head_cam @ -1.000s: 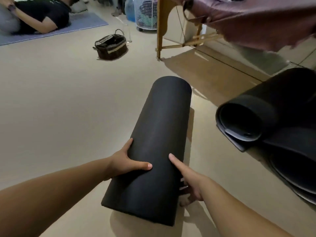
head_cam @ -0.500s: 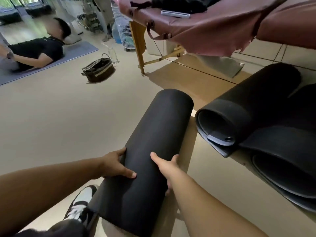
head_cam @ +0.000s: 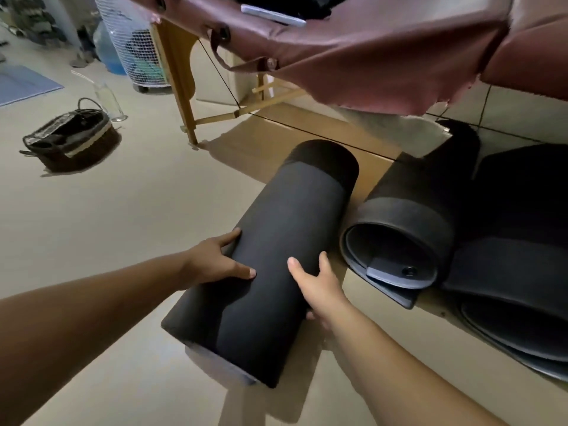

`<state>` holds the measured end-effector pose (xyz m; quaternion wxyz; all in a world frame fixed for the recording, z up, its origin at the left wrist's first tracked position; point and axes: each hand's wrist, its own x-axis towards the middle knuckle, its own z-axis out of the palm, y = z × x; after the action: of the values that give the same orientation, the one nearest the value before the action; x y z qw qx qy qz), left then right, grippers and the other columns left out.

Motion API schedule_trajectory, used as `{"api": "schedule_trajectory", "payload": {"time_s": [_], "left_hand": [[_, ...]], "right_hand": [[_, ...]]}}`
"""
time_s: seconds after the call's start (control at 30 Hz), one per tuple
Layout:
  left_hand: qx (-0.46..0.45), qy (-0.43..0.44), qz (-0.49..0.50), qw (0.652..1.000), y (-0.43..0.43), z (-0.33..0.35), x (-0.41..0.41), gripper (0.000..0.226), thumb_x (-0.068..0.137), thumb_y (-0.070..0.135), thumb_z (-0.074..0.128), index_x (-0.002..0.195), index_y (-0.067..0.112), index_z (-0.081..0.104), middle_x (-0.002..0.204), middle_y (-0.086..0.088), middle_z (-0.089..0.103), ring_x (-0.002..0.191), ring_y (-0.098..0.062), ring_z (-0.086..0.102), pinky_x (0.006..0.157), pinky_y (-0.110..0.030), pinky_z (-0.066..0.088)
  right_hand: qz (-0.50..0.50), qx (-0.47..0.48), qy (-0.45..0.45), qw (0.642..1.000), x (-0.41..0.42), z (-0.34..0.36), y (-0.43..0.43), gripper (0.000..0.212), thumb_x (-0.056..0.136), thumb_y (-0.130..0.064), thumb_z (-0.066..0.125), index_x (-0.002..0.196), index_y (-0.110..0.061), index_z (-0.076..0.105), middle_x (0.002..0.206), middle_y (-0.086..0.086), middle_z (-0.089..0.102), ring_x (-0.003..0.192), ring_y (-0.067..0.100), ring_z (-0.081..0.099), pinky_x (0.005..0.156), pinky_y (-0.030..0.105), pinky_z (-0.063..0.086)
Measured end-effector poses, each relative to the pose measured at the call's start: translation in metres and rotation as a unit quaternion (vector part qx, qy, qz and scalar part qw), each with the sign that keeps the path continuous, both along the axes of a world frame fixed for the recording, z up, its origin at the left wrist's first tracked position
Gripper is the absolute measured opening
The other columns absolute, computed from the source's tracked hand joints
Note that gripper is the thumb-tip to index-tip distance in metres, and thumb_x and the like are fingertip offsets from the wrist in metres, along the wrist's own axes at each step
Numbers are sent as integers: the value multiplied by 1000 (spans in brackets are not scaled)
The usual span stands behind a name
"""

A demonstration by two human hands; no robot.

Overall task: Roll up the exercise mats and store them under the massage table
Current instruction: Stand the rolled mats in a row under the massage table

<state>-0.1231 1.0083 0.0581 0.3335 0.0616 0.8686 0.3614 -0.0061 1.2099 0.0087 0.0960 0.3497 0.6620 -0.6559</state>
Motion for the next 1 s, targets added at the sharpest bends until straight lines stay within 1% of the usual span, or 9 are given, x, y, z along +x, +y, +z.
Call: {"api": "schedule_trajectory", "payload": {"time_s": [0.07,0.17,0.23,0.33,0.47,0.63,0.77,0.9,1.0], "left_hand": [[6,18,-29,999,17,-5,-37,108,81,47,89,166,42,23,167,1,37,149,-29,42,122,-41,32],[14,42,-70,997,46,-14,-80,112,77,60,87,166,41,22,167,2,39,147,-31,46,124,-47,35],[27,60,-84,994,61,-17,-97,114,76,62,86,167,39,22,166,2,41,145,-31,49,123,-48,37],[34,69,-107,991,74,-15,-114,111,79,61,84,167,36,21,167,2,41,146,-30,48,123,-46,38],[17,57,-117,991,78,-11,-127,114,75,68,84,166,33,25,165,0,43,145,-31,49,118,-45,42],[66,56,-68,994,59,-9,-144,103,76,59,88,160,23,40,154,-7,55,134,-29,58,112,-44,49],[50,110,-57,991,32,-17,-125,75,91,59,73,153,22,53,141,2,60,122,-22,59,109,-45,51],[38,124,-26,991,33,-22,-90,67,99,55,64,157,26,48,151,0,60,134,-27,58,112,-43,48],[24,138,2,990,54,-25,-82,58,103,47,61,157,31,45,149,0,61,132,-28,59,108,-41,49]], "right_hand": [[28,101,24,994,-10,-1,3,98,89,-65,73,166,-49,15,175,-7,20,154,25,36,121,48,40],[83,187,42,978,-17,14,0,96,84,-65,79,164,-50,28,177,-12,-5,162,17,15,119,33,30],[151,233,18,961,-24,25,-6,105,76,-69,84,163,-53,27,175,-18,-13,163,14,2,124,39,27],[230,313,-43,921,-43,36,-16,132,66,-77,85,167,-50,5,175,-9,-23,163,19,-16,130,51,20],[292,423,-106,851,-71,47,-19,143,62,-90,74,165,-45,-15,174,4,-28,163,34,-16,126,56,26],[350,549,-73,755,-95,43,4,129,69,-97,53,167,-37,-6,177,1,-19,163,34,-12,125,59,25],[337,560,-76,753,-119,39,42,127,68,-99,51,168,-38,1,179,-1,-10,164,31,-5,124,58,30],[308,512,-65,799,-133,40,71,126,66,-96,60,167,-44,5,177,-9,-12,164,23,-10,125,59,29],[287,489,-30,823,-130,32,79,121,70,-90,64,166,-45,7,177,-8,-12,163,21,-14,128,58,22]]}}
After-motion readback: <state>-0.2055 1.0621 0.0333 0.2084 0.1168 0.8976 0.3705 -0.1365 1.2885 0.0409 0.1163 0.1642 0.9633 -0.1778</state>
